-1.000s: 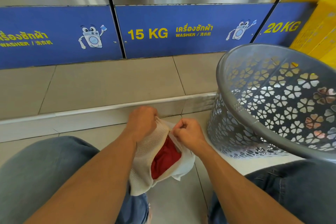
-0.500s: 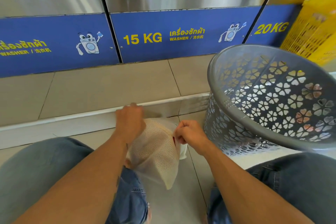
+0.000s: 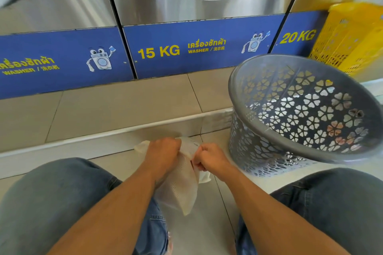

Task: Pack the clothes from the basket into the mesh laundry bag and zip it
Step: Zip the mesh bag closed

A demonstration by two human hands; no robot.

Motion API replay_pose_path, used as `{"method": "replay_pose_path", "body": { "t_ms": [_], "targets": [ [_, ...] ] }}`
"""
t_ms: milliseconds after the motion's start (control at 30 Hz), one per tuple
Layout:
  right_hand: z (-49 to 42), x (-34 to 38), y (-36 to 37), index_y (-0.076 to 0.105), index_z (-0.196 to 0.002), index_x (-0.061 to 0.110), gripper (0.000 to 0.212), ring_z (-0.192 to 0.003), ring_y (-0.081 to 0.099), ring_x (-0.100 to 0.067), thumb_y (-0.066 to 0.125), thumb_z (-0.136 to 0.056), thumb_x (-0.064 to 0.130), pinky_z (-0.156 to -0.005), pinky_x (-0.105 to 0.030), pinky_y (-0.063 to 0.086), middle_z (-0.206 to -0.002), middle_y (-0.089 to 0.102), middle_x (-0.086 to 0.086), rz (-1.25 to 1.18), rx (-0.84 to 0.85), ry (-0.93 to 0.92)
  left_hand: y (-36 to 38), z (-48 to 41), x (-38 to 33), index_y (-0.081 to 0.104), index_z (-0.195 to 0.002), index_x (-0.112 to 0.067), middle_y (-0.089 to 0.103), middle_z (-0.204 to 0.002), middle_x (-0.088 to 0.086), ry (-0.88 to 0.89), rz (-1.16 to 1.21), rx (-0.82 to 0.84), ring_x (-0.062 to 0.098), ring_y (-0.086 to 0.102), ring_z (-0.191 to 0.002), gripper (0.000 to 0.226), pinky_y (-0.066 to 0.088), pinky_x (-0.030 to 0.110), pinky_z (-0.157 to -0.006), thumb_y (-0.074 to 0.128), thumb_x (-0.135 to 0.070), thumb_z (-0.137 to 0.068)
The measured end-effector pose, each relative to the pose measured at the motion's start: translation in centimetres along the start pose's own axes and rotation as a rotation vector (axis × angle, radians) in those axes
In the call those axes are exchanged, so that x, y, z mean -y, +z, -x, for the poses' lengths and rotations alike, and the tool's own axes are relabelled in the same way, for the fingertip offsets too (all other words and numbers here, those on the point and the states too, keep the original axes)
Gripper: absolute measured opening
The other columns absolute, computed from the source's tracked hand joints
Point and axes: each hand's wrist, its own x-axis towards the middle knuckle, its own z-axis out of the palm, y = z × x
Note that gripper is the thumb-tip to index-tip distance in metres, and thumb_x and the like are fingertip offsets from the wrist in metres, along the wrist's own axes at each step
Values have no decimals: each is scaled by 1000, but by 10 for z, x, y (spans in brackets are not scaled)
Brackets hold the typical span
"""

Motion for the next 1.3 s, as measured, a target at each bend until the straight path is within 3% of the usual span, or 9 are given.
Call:
{"method": "replay_pose_path", "body": {
  "t_ms": [167, 300, 433, 567, 800, 933, 1133, 1233, 1300],
  "targets": [
    [0, -9, 5, 65, -66, 12, 17, -65, 67, -21, 62, -75, -3, -75, -43, 61, -76, 73, -12, 82, -6, -20, -3, -6, 27, 65, -94, -19, 68, -100, 7, -202, 124, -73, 30, 61, -89, 21, 49, 37, -78, 45, -14, -90],
    [0, 0, 14, 64, -71, 8, 16, -65, 63, -21, 59, -78, -6, -67, -40, 59, -78, 68, -12, -6, 23, -30, -2, -7, 35, 68, -95, -19, 69, -98, 6, -274, 79, -121, 31, 63, -88, 21, 45, 34, -74, 48, -11, -90],
    [0, 25, 17, 59, -75, 12, 26, -53, 47, -17, 49, -73, -11, -49, -29, 39, -58, 54, -3, -266, 43, 20, -3, -12, 35, 66, -98, -27, 67, -102, -4, -234, 75, -124, 26, 61, -98, 25, 43, 35, -83, 55, -12, -81],
    [1, 39, 18, 54, -78, 14, 26, -50, 37, -16, 45, -75, -11, -49, -29, 28, -58, 48, -3, -416, 95, 102, -10, -11, 22, 64, -114, -38, 57, -118, -12, -54, 200, -38, 18, 48, -113, 41, 39, 37, -97, 56, -16, -80],
    [15, 63, 13, 50, -67, 12, 27, -50, 31, -15, 40, -79, -10, -51, -26, 25, -56, 41, -5, -487, 110, 199, -28, -3, 17, 74, -95, -24, 67, -107, -5, 42, 379, 13, 18, 60, -100, 27, 49, 33, -84, 57, -10, -80],
    [22, 79, 7, 51, -65, 9, 21, -48, 33, -16, 44, -78, -6, -52, -27, 27, -54, 44, -7, -411, 85, 201, -29, 2, 15, 72, -93, -25, 69, -103, -1, -24, 436, -26, 19, 60, -96, 19, 47, 29, -80, 58, -14, -86],
    [33, 55, 16, 57, -72, 11, 27, -50, 49, -17, 47, -86, -10, -53, -27, 41, -63, 57, -9, -289, 126, 184, -18, 26, 10, 71, -108, -26, 65, -111, 1, -34, 212, 52, 24, 58, -108, 25, 46, 31, -83, 57, -20, -89],
    [32, 41, 22, 55, -78, 13, 28, -49, 52, -17, 46, -87, -12, -52, -26, 43, -58, 61, -6, -348, 134, 187, -15, 37, 7, 71, -112, -21, 70, -113, 3, -48, 357, 130, 23, 63, -105, 27, 49, 29, -87, 54, -17, -91],
    [31, 36, 24, 56, -81, 13, 27, -49, 54, -18, 47, -88, -12, -53, -27, 45, -57, 62, -6, -379, 131, 183, -17, 37, 8, 71, -109, -20, 70, -100, 2, -89, 448, 181, 20, 63, -94, 27, 47, 25, -80, 55, -13, -89]
  ]
}}
